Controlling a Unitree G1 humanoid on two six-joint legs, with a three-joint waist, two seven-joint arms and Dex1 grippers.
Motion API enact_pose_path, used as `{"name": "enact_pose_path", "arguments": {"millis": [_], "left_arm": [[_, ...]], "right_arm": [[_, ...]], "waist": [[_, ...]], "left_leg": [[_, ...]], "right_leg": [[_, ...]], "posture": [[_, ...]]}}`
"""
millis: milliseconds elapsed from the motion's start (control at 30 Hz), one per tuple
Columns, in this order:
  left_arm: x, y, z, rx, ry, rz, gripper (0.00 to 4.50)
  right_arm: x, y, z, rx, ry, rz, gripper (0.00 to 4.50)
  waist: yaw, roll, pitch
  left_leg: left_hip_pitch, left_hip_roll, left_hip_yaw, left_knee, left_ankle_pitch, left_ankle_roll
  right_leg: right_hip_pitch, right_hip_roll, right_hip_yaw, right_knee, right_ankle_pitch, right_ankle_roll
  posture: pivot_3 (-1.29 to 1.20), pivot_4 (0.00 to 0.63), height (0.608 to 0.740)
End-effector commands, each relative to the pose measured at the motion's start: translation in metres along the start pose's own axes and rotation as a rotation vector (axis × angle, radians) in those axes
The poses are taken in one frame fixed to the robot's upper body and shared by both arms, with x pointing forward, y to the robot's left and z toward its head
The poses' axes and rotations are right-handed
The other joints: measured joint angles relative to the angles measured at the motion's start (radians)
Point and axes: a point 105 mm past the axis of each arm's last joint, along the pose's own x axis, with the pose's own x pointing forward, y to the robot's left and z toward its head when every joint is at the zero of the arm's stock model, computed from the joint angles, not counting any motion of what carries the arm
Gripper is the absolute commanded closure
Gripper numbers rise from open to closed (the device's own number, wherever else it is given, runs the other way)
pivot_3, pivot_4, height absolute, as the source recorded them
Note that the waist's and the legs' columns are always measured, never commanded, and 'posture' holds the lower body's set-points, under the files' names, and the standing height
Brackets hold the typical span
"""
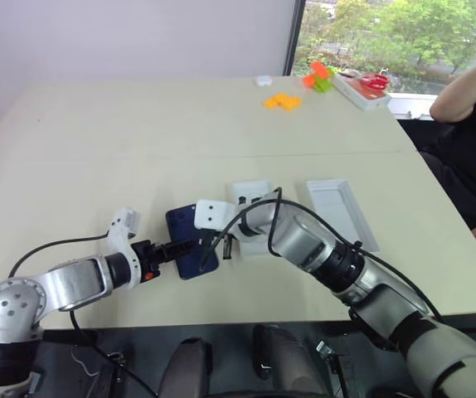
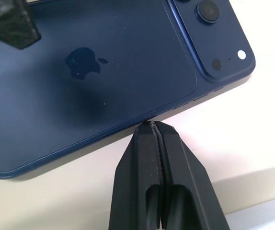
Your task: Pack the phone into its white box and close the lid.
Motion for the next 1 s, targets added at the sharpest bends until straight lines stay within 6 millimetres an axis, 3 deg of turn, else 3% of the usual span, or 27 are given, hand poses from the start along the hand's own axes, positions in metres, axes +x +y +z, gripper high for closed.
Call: {"name": "enact_pose_path", "arguments": {"millis": [33, 1000], "left_arm": [[0.008, -0.037, -0.012, 0.023, 0.048, -0.172, 0.00], [0.006, -0.057, 0.007, -0.006, -0.069, -0.262, 0.00]], "right_arm": [[0.009, 0.023, 0.022, -0.033, -0.075, 0.101, 4.46], [0.014, 0.023, 0.014, 0.008, -0.045, 0.110, 4.46]], "waist": [[0.000, 0.000, 0.000], [-0.001, 0.000, 0.000]], "left_leg": [[0.000, 0.000, 0.000, 0.000, 0.000, 0.000], [-0.003, 0.001, -0.001, -0.001, 0.000, 0.000]], "right_leg": [[0.000, 0.000, 0.000, 0.000, 0.000, 0.000], [0.000, 0.000, -0.003, -0.007, 0.000, 0.000]], "posture": [[0.00, 0.150, 0.740], [0.00, 0.150, 0.740]]}}
